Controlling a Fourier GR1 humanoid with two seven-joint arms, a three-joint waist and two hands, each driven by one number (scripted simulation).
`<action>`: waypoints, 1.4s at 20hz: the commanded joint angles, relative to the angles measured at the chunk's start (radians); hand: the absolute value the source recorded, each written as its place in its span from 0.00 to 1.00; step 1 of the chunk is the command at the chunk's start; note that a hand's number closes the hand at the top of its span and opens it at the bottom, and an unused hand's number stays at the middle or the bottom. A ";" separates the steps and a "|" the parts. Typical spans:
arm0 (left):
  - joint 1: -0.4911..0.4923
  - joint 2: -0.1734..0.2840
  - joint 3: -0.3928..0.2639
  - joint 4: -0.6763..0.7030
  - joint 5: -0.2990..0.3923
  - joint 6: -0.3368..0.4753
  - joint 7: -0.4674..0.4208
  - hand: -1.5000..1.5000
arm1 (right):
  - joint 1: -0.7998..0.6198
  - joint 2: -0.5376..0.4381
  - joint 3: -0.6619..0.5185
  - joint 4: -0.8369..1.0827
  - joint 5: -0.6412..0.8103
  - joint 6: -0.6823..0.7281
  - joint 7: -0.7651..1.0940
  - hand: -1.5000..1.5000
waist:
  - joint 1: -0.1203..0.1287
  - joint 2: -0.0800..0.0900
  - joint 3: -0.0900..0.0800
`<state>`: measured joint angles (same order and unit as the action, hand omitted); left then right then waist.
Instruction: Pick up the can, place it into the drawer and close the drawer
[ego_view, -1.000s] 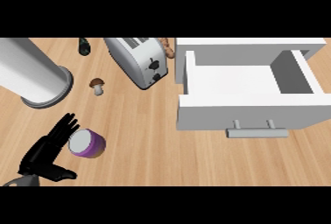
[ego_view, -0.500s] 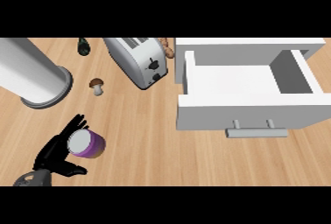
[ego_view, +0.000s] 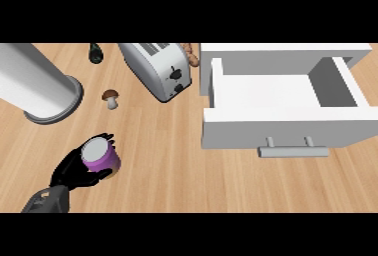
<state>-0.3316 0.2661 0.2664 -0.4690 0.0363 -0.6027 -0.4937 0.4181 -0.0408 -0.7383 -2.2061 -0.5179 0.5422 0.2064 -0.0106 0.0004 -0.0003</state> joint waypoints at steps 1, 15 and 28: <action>-0.043 -0.046 -0.001 0.025 0.024 -0.040 -0.002 1.00 | 0.063 -0.002 -0.043 -0.031 -0.083 0.037 0.024 0.00 | -0.006 -0.001 -0.001; -0.024 -0.156 0.038 -0.263 0.179 0.074 0.149 1.00 | 0.053 0.039 -0.021 -0.012 -0.035 0.038 -0.006 0.00 | 0.014 -0.009 0.003; 0.005 -0.265 -0.184 -0.753 0.284 0.614 0.316 1.00 | 0.059 0.023 -0.017 -0.061 -0.075 -0.011 0.055 0.00 | 0.015 -0.008 0.001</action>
<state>-0.3657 0.0109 0.1932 -1.0457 0.2903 -0.1161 -0.2409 0.4764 -0.0151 -0.7482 -2.2776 -0.5858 0.5217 0.2495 0.0018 -0.0072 0.0010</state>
